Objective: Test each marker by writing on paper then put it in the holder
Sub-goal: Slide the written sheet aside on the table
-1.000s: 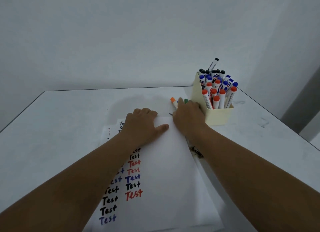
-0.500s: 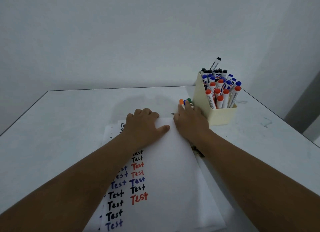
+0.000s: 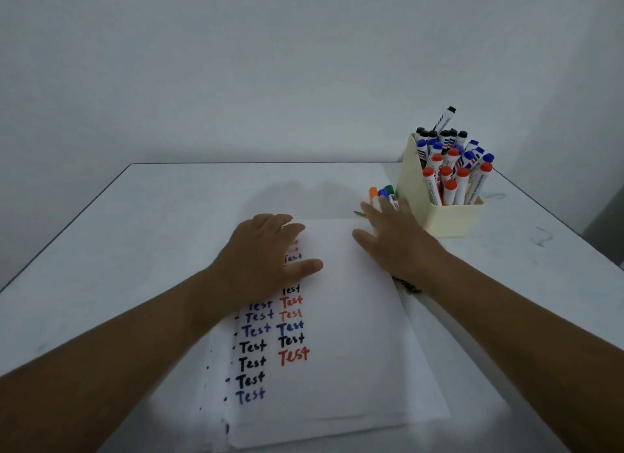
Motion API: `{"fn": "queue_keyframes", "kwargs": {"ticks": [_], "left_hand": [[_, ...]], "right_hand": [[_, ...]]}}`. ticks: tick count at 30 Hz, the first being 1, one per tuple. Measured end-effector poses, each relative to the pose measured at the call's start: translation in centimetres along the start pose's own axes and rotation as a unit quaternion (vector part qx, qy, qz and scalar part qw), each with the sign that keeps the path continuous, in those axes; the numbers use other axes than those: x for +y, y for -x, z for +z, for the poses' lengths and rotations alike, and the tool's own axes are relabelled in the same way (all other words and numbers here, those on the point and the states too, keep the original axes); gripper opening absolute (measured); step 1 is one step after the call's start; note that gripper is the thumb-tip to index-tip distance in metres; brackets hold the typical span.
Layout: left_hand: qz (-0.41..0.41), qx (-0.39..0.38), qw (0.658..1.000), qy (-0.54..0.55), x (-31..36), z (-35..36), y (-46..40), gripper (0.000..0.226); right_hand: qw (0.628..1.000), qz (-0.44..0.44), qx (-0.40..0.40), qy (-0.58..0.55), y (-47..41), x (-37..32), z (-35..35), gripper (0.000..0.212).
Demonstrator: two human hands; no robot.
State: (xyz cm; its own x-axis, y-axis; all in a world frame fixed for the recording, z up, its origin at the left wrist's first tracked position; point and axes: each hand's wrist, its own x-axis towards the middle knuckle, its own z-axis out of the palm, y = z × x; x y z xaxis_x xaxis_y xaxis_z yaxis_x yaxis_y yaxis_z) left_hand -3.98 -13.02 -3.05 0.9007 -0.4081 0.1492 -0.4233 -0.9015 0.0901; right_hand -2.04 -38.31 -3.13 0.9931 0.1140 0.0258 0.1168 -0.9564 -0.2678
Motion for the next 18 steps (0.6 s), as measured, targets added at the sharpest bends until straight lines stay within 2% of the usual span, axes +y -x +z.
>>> {"fn": "queue_keyframes", "kwargs": {"ticks": [4,8,10,13,18], "left_hand": [[0.031,-0.011,0.999,0.028,0.4,-1.8,7.1,0.097],[0.043,-0.115,0.992,0.023,1.5,-3.6,13.1,0.116],[0.051,-0.146,0.987,0.037,1.8,-3.6,14.9,0.12],[0.06,-0.15,0.986,0.041,2.0,-3.2,15.8,0.12],[0.059,-0.148,0.987,0.035,1.8,-2.1,15.8,0.103]], "right_hand": [[0.986,-0.119,-0.114,-0.028,7.4,-1.4,-1.6,0.075],[0.959,-0.198,-0.203,-0.021,13.3,-1.4,-1.9,0.084],[0.951,-0.219,-0.219,-0.017,15.6,-1.5,-1.9,0.085],[0.946,-0.235,-0.223,0.022,17.2,-2.0,-1.5,0.084],[0.953,-0.231,-0.195,0.021,17.5,-2.4,0.0,0.069]]}}
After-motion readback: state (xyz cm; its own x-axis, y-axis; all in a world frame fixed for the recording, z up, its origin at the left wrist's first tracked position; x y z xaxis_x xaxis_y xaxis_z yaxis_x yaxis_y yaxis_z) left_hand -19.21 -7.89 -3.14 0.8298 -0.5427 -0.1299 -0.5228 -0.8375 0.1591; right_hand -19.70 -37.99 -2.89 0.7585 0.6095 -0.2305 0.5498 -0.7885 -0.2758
